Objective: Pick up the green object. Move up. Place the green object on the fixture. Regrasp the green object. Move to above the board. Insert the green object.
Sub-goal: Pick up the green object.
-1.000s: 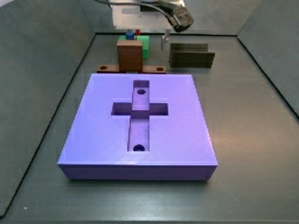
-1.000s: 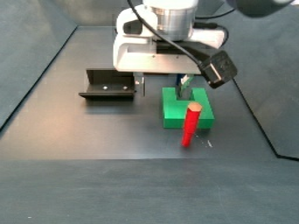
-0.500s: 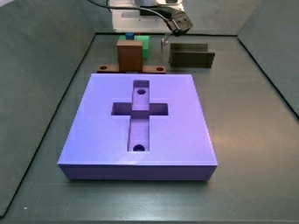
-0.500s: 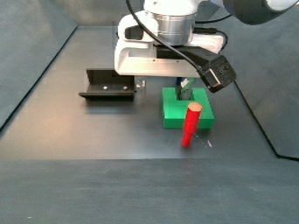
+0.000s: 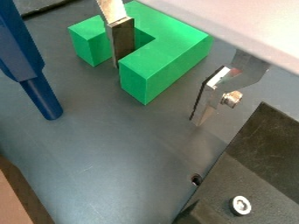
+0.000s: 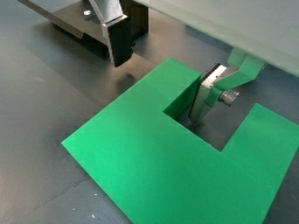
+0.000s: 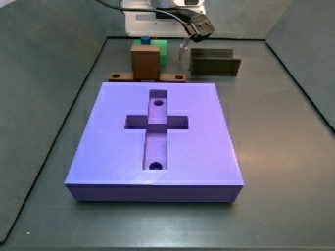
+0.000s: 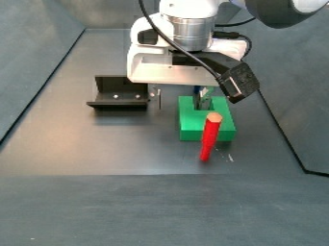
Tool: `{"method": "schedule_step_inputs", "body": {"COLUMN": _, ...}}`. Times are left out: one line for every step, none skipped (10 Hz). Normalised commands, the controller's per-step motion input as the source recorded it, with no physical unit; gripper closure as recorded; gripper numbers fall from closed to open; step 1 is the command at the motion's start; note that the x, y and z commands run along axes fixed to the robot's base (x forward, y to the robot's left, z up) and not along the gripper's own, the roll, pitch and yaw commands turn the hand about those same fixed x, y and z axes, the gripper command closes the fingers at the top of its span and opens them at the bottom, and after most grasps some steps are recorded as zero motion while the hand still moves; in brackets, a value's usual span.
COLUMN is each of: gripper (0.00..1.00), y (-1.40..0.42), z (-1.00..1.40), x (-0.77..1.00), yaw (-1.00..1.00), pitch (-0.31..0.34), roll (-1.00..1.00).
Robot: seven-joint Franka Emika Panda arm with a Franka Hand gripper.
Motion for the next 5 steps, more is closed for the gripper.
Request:
{"method": "schedule_step_inputs", "body": {"gripper": 0.0, "y": 0.0, "z": -0.13, "x": -0.05, "yaw": 0.0, "pitch": 0.0, "roll": 0.03}}
{"method": "schedule_step_inputs", "body": {"gripper": 0.0, "y": 0.0, "z": -0.12, "x": -0.02, "yaw": 0.0, "pitch": 0.0, "roll": 0.03}}
{"method": "schedule_step_inputs", "body": {"gripper": 0.0, "y": 0.0, "z": -0.09, "x": 0.0, "yaw": 0.0, "pitch": 0.0, "roll": 0.03}}
{"method": "schedule_step_inputs", "body": {"gripper": 0.0, "y": 0.0, "z": 0.0, "x": 0.0, "yaw": 0.0, "pitch": 0.0, "roll": 0.0}}
{"method": "schedule_step_inputs", "body": {"gripper": 1.0, "y": 0.0, "z": 0.0, "x": 0.0, "yaw": 0.0, "pitch": 0.0, "roll": 0.0}}
